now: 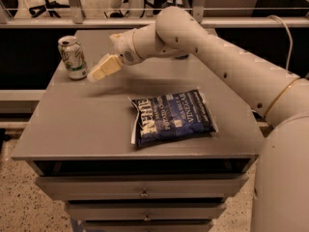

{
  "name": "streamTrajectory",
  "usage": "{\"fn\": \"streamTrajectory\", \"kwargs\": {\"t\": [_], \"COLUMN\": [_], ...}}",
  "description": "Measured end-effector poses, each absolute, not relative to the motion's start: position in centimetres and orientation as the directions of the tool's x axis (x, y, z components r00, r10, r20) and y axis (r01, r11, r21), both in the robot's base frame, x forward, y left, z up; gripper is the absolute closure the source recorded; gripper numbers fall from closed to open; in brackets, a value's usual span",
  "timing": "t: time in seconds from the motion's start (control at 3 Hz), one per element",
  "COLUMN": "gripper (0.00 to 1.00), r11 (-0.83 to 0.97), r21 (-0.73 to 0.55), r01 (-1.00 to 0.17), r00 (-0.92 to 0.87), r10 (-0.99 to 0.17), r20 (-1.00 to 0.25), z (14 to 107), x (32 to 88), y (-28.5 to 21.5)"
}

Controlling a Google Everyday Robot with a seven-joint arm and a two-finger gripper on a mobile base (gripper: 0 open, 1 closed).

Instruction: Knock 7up can over

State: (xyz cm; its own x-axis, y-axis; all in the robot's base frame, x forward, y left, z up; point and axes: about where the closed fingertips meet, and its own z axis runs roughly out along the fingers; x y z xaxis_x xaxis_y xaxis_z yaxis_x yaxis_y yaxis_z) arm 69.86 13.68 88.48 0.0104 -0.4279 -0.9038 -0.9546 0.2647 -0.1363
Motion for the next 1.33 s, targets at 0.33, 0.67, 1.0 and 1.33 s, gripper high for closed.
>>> {"fn": "streamTrajectory", "kwargs": {"t": [0.33, 0.67, 1.0, 1.33], "gripper": [0.0, 0.0, 0.02, 0.25], "r11": [0.269, 0.265, 0.248, 0.237], "r21": [-0.117, -0.099, -0.056, -0.035], "r01": [-0.956, -0.959, -0.967, -0.971], "r00": [0.009, 0.005, -0.021, -0.035], "r10": [-0.374, -0.334, -0.298, -0.286], "r20": [-0.928, -0.943, -0.954, -0.958], "z": [88.5, 88.3, 87.6, 87.1], "x": [71.3, 71.9, 71.7, 71.4], "y": [17.5, 20.9, 23.9, 25.2]}}
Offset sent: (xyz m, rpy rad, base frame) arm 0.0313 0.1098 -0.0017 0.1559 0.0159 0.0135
